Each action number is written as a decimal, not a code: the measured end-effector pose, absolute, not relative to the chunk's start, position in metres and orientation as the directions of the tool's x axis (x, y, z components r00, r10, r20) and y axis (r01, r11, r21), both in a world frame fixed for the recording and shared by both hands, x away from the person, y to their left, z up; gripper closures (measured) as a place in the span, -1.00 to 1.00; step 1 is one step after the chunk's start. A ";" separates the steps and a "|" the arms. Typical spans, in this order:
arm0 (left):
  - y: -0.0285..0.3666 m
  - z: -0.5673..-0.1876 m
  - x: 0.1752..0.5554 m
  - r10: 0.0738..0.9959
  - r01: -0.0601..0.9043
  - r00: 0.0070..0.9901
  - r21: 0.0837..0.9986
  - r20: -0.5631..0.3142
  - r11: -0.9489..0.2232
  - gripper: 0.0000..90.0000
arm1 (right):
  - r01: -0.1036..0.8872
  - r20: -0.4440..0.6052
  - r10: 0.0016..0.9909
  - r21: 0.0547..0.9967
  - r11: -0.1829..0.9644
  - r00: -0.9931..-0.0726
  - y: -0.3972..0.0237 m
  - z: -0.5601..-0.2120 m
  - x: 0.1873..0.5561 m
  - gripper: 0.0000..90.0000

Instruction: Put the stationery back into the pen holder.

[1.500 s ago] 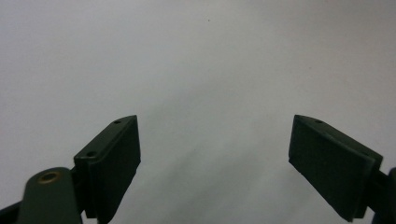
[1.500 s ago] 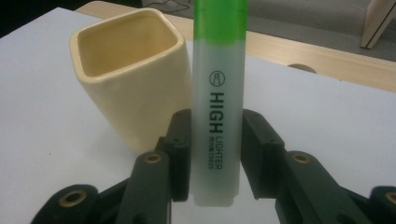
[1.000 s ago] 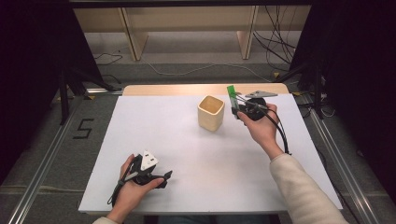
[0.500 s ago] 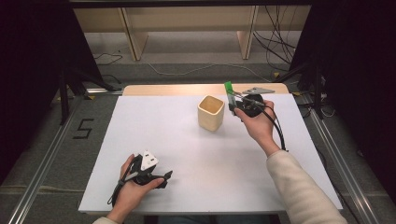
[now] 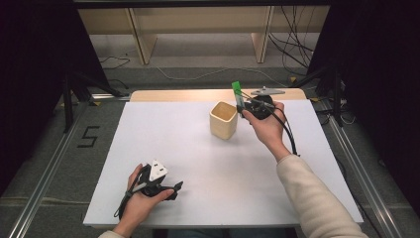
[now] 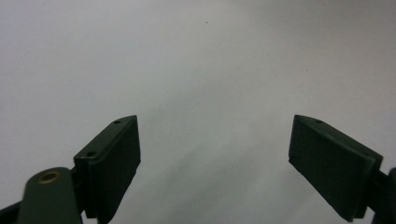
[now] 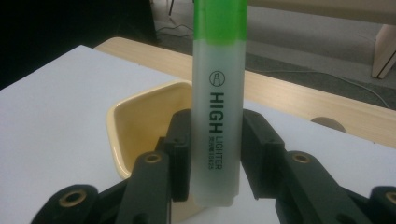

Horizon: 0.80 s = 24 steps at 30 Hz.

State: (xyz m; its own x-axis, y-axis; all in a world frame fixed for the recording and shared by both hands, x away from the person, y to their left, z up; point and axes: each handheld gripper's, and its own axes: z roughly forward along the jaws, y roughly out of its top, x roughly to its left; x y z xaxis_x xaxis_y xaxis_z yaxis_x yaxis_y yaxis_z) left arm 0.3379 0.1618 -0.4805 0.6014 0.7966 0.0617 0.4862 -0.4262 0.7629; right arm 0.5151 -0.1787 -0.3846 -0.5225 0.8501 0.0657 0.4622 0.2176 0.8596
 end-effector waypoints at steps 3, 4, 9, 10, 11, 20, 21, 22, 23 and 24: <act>0.162 -0.480 0.338 0.796 0.486 0.602 0.763 0.062 -0.426 -0.63 | 0.460 0.069 0.848 0.861 0.216 -0.526 -0.175 -0.384 0.517 0.47; 0.162 -0.480 0.338 0.796 0.486 0.602 0.763 0.061 -0.426 -0.63 | 0.460 0.072 0.846 0.862 0.214 -0.528 -0.174 -0.384 0.517 0.47; 0.162 -0.481 0.338 0.796 0.484 0.602 0.765 0.062 -0.425 -0.63 | 0.456 0.073 0.842 0.864 0.215 -0.535 -0.169 -0.383 0.519 0.47; 0.162 -0.480 0.338 0.796 0.484 0.602 0.765 0.061 -0.425 -0.63 | 0.454 0.075 0.842 0.865 0.211 -0.534 -0.167 -0.383 0.520 0.47; 0.162 -0.480 0.338 0.796 0.484 0.602 0.765 0.060 -0.424 -0.63 | 0.453 0.076 0.839 0.866 0.212 -0.539 -0.164 -0.382 0.521 0.47; 0.161 -0.480 0.338 0.795 0.482 0.603 0.766 0.062 -0.425 -0.63 | 0.446 0.074 0.834 0.869 0.215 -0.547 -0.155 -0.384 0.526 0.47; 0.162 -0.480 0.338 0.793 0.482 0.606 0.763 0.065 -0.430 -0.63 | 0.446 0.074 0.834 0.869 0.215 -0.547 -0.155 -0.384 0.526 0.47; 0.161 -0.480 0.338 0.793 0.483 0.607 0.763 0.062 -0.430 -0.63 | 0.442 0.071 0.833 0.870 0.217 -0.549 -0.153 -0.384 0.527 0.47; 0.161 -0.480 0.338 0.792 0.483 0.607 0.763 0.063 -0.430 -0.63 | 0.442 0.071 0.833 0.870 0.217 -0.549 -0.153 -0.384 0.527 0.47; 0.161 -0.480 0.338 0.794 0.481 0.605 0.765 0.063 -0.427 -0.63 | 0.442 0.073 0.833 0.871 0.215 -0.549 -0.152 -0.384 0.527 0.47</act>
